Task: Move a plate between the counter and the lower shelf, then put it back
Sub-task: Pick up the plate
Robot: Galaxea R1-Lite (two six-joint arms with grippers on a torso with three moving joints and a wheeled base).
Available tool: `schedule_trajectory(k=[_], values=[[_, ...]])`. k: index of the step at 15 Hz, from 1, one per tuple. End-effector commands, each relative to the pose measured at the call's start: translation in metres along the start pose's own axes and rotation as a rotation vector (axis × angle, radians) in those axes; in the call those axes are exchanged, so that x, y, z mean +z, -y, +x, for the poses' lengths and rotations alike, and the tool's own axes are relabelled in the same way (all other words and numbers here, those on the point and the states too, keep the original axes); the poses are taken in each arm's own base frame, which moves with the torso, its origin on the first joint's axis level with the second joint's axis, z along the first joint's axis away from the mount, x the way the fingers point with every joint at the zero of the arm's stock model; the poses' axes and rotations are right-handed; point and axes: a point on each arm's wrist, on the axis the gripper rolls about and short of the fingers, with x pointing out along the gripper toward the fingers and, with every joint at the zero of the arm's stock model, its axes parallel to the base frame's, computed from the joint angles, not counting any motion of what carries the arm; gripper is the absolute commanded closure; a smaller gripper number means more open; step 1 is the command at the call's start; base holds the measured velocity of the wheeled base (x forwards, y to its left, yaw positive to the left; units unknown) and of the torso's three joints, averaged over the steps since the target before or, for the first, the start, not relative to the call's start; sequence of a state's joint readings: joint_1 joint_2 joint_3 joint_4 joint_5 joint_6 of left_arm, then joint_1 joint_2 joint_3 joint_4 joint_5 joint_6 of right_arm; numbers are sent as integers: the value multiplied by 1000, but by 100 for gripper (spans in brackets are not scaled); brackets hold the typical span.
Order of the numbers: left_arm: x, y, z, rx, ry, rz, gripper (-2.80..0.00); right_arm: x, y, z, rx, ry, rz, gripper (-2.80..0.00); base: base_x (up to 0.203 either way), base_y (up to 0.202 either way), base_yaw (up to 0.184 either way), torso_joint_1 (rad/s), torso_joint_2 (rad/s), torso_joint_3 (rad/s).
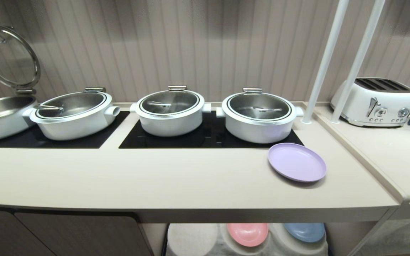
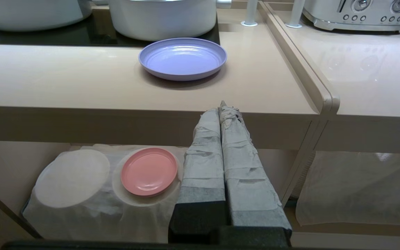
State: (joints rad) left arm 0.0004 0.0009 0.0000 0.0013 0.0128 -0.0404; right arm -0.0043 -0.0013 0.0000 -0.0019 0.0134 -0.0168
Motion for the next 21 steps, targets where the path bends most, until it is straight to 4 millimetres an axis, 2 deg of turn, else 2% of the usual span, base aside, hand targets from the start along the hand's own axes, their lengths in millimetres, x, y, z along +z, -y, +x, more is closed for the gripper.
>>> schedule_trajectory(k=[1, 21], values=[[0, 0, 0, 2, -1, -1, 0, 0, 0, 0, 1, 0, 0, 0, 0, 0, 0, 0, 0, 0], [0, 0, 0, 2, -1, -1, 0, 0, 0, 0, 5, -3, -34, 0, 0, 0, 0, 0, 0, 0]])
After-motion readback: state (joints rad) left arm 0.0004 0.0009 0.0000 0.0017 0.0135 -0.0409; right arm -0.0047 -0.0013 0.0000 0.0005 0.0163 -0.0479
